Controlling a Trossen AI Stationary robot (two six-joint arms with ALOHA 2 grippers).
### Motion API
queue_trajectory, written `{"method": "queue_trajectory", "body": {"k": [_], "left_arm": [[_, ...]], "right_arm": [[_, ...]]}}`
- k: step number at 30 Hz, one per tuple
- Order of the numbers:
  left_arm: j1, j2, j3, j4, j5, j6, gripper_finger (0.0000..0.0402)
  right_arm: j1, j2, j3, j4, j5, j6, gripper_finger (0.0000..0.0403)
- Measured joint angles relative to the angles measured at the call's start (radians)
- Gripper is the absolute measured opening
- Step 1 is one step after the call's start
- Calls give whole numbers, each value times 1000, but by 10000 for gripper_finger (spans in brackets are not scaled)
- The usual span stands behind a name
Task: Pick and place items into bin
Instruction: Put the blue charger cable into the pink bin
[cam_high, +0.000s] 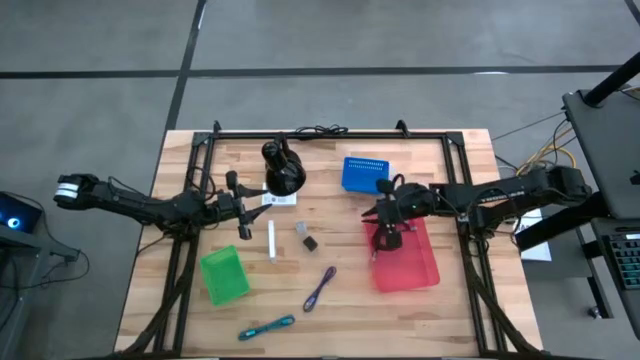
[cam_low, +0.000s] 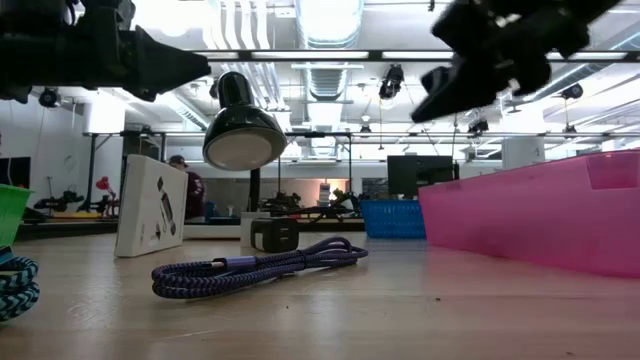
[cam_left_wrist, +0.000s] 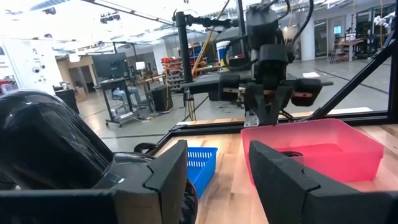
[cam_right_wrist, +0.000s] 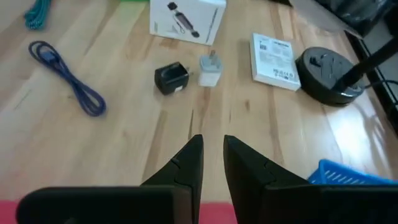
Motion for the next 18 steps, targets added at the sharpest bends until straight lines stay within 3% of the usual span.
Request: {"method": "queue_trajectory", "body": {"k": [12,18], "left_arm": [[0,5,0,1,0,-1,157],[0,13,0,10,0,-1,157]], "right_arm": [[0,-365,-405,585,56,4,52],[0,-437,-479,649,56,-19,52]]}}
